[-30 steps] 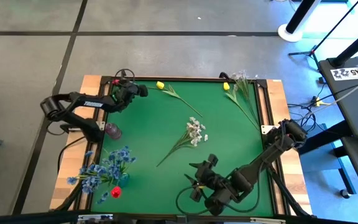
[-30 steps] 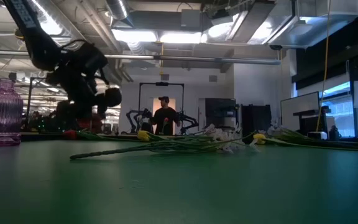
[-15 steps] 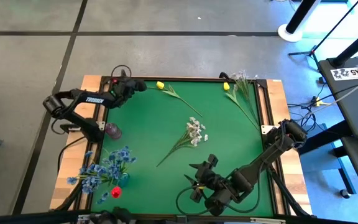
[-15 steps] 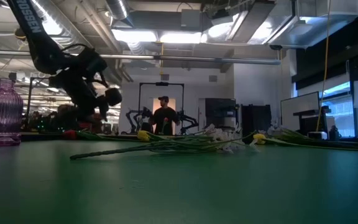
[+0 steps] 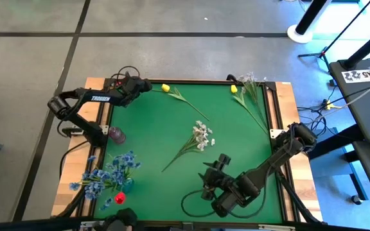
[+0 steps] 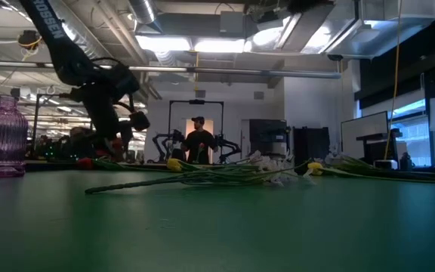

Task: Sort flowers into vase by color
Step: Put the red tulip into the blue vase

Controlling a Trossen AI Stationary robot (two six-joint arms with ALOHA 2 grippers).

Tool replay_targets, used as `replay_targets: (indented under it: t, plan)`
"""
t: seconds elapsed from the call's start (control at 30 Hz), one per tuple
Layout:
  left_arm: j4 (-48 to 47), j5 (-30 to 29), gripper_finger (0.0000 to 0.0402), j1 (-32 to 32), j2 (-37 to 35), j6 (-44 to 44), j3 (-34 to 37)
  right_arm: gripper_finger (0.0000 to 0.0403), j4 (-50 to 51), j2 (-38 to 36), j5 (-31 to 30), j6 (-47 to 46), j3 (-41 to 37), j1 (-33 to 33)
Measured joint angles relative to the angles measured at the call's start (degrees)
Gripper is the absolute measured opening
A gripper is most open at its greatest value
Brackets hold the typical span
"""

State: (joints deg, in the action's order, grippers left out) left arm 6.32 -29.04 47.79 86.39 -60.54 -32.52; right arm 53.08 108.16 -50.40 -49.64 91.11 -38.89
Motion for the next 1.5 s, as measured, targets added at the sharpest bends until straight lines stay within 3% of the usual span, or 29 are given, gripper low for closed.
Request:
replay_targets:
  t: [0.2,0.43,0.5,0.67,0.73,0.9,1.13,1.33,1.5]
  plan:
    - [-2.08,-0.15,0.0133,-0.31,2.01,-5.07,-0.83,0.0209,4.82,0.00,4.97,6.25,-0.58,4.88]
    - [-10.28,0.25,0.0133,-1.32,8.35,-7.12,-6.54,0.0209,-4.85,0.04,12.61,28.56,-4.57,12.28]
    - [-11.16,-0.83,0.0133,-1.94,9.71,-8.28,-7.45,0.0209,-11.14,-0.14,17.52,36.17,-6.44,15.15]
    - [-11.97,-2.08,0.0133,-2.40,10.66,-12.91,-7.99,0.0209,-23.98,-0.82,36.99,50.15,-11.21,22.77]
    - [-12.02,-1.76,0.0133,-1.92,10.61,-13.79,-7.73,0.0209,-26.03,-0.92,40.12,52.86,-12.33,25.24]
    - [-12.26,-1.60,0.0117,-1.51,10.53,-14.74,-6.86,0.0209,-26.51,-0.95,40.97,57.85,-13.33,29.60]
    - [-14.10,-1.33,0.0009,-1.52,10.61,-12.08,-6.63,0.0209,-31.75,-5.93,44.44,62.67,-13.33,32.89]
    - [-17.66,-0.78,0.0002,-6.63,8.35,-3.13,-6.34,0.0209,-32.47,-12.36,46.81,64.53,-13.90,36.25]
    - [-19.48,2.40,0.0001,-14.36,3.79,-1.72,-6.26,0.0209,-35.57,-17.69,46.35,63.43,-19.44,40.08]
